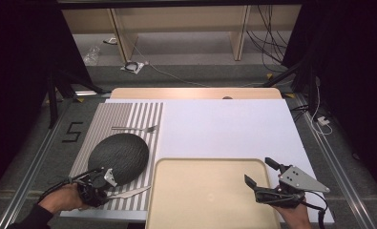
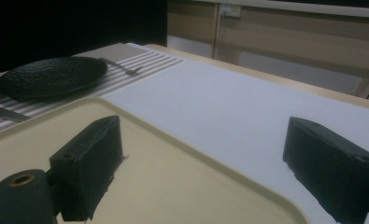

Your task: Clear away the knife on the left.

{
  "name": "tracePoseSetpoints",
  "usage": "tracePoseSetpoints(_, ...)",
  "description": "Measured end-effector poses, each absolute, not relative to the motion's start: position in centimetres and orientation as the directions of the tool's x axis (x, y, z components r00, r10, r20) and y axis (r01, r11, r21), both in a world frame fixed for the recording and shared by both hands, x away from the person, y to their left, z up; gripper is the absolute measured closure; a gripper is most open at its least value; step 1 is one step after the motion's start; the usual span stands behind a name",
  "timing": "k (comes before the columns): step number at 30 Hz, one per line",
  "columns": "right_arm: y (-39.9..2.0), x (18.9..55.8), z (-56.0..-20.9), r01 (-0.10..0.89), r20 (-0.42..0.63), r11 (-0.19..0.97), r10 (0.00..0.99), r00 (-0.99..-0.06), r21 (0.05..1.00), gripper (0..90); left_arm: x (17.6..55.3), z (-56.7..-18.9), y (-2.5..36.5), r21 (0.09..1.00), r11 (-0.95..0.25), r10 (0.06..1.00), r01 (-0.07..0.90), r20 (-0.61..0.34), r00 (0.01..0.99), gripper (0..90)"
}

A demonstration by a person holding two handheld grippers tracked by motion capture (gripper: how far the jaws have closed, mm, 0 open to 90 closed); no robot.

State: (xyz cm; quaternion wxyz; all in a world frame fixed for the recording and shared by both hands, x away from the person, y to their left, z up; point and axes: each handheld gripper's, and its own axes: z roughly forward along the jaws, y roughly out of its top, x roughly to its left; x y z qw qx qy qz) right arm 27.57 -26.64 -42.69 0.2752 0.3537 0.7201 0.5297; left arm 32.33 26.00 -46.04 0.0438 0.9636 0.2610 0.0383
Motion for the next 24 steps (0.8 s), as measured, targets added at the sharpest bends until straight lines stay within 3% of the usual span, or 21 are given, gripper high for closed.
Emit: tracePoseSetpoints(24,-26.62,27.56,-42.70,0.223,-0.023,0.196,0.798,-0.603,0.955,13.1,32.03,-45.99,25.80,0.096,-0.877,0.478,0.470,0.079,0.875,79.1)
